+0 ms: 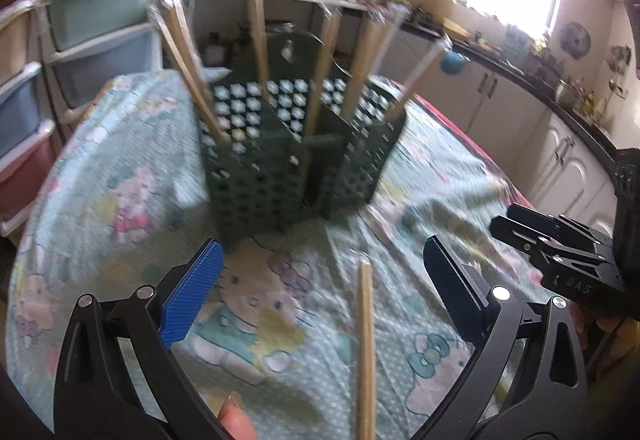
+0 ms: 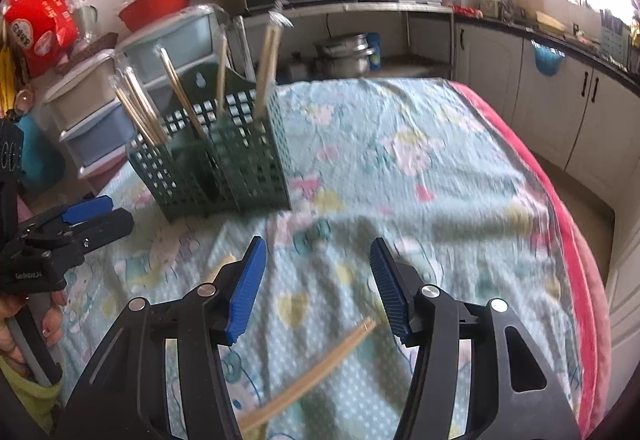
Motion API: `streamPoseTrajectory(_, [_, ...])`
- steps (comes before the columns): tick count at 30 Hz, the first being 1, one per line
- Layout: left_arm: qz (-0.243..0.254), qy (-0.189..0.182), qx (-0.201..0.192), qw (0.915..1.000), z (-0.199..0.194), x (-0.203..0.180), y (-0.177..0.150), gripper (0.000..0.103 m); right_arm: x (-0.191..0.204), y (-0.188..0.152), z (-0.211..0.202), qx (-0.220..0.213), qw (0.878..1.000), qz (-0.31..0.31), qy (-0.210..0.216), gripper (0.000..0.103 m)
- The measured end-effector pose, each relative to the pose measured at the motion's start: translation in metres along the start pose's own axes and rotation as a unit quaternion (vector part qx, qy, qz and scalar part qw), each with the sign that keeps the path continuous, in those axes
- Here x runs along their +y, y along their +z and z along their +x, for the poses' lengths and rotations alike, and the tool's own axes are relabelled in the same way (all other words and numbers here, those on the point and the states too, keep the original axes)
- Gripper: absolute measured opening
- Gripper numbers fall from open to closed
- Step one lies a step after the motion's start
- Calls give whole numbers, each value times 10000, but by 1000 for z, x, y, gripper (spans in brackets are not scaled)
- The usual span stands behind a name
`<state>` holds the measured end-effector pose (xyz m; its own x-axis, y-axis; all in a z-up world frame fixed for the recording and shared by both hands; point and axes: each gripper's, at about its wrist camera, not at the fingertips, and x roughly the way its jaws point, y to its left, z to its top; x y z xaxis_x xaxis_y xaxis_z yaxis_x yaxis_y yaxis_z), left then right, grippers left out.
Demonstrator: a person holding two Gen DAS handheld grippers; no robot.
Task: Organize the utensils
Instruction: 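Move both open grippers down toward the last wrapped chopsticks beside the caddy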
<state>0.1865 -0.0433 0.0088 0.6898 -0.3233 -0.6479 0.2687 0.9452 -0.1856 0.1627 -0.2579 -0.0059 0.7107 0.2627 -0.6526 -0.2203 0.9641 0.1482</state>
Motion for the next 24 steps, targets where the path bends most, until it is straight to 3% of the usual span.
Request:
streamPoseTrajectory(5, [159, -161, 311, 9993, 18, -12, -9, 92, -11, -13, 5, 195, 9997, 162, -33, 52])
streamPoseTrajectory(13, [65, -484, 854, 9952, 49, -18, -18, 68, -22, -25, 17, 498, 9982, 345, -2, 52])
streamPoseTrajectory(24, [336, -433, 1288, 9902, 88, -37, -14, 63, -37, -39, 41, 908, 9931, 727, 137, 50])
